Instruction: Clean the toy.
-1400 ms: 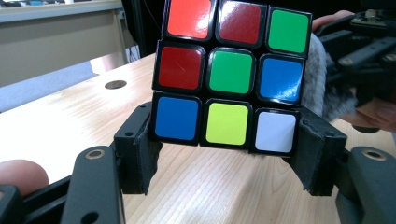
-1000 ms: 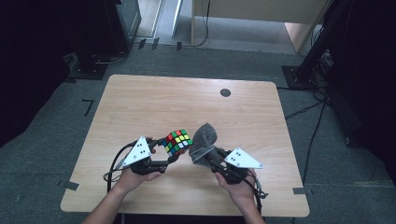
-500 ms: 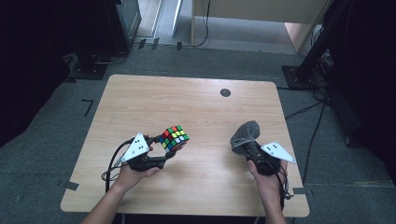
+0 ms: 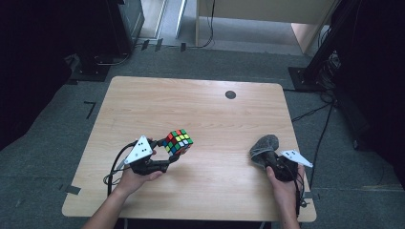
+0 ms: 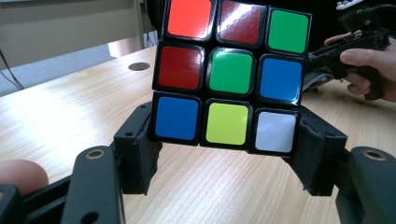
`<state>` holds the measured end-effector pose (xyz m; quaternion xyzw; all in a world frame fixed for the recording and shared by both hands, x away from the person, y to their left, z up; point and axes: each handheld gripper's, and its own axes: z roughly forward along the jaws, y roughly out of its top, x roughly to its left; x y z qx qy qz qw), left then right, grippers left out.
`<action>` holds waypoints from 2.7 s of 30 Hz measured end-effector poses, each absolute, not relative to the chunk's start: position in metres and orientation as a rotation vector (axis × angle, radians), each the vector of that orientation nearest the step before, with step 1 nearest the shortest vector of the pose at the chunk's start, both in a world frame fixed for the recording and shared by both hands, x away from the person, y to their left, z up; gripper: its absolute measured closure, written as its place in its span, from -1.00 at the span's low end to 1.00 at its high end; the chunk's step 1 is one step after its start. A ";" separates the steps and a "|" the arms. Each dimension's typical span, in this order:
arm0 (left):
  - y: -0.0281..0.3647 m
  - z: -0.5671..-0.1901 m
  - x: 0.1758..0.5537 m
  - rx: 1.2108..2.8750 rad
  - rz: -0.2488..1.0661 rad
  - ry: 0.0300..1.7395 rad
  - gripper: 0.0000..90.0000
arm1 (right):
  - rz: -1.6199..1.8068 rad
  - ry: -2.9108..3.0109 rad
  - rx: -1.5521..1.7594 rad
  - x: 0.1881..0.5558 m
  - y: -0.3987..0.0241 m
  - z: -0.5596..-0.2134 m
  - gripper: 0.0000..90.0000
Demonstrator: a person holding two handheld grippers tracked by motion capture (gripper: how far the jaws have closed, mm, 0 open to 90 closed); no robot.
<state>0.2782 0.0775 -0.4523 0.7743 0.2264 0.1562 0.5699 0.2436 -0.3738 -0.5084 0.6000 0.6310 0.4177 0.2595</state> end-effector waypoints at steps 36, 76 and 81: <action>0.076 -0.452 0.280 1.813 0.323 0.555 -0.25 | 1.354 1.899 1.199 0.242 -0.285 -0.478 -0.41; 0.031 -0.476 0.250 1.902 0.474 0.380 -0.25 | 1.892 1.966 1.510 0.241 -0.199 -0.464 -0.49; 0.030 -0.479 0.252 1.923 0.452 0.391 -0.25 | 1.880 1.971 1.553 0.238 -0.198 -0.465 -0.26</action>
